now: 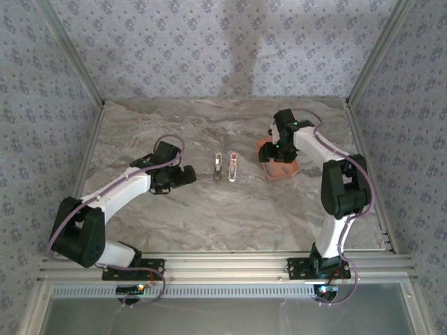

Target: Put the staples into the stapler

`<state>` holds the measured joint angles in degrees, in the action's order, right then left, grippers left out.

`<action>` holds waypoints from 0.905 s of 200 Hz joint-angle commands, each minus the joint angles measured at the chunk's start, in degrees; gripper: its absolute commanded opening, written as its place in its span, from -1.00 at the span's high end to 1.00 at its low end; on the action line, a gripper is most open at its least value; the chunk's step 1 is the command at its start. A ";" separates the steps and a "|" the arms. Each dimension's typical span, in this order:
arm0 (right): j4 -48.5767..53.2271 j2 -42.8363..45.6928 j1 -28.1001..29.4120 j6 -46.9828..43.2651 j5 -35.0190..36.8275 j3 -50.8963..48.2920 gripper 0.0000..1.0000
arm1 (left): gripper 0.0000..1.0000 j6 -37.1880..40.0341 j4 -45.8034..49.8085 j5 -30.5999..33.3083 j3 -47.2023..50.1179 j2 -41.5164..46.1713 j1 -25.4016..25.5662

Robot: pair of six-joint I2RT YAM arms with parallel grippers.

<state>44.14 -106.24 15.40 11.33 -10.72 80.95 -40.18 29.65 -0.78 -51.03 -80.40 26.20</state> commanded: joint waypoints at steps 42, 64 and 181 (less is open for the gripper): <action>5.94 -8.77 2.50 -3.25 -0.91 6.44 -0.26 | -0.96 0.20 -2.05 -0.78 0.39 -1.81 -1.17; 5.57 -8.96 3.14 -3.33 -2.22 5.91 -0.25 | -0.96 -0.03 -2.88 -1.54 0.36 -2.45 -1.11; 5.55 -6.57 6.42 -1.46 -1.34 1.50 -0.09 | -0.96 0.46 -2.38 -1.92 0.50 -1.86 -1.15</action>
<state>47.88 -115.72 20.47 8.99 -12.43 84.29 -40.16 26.96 -2.11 -50.85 -82.85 25.21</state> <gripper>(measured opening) 0.551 0.980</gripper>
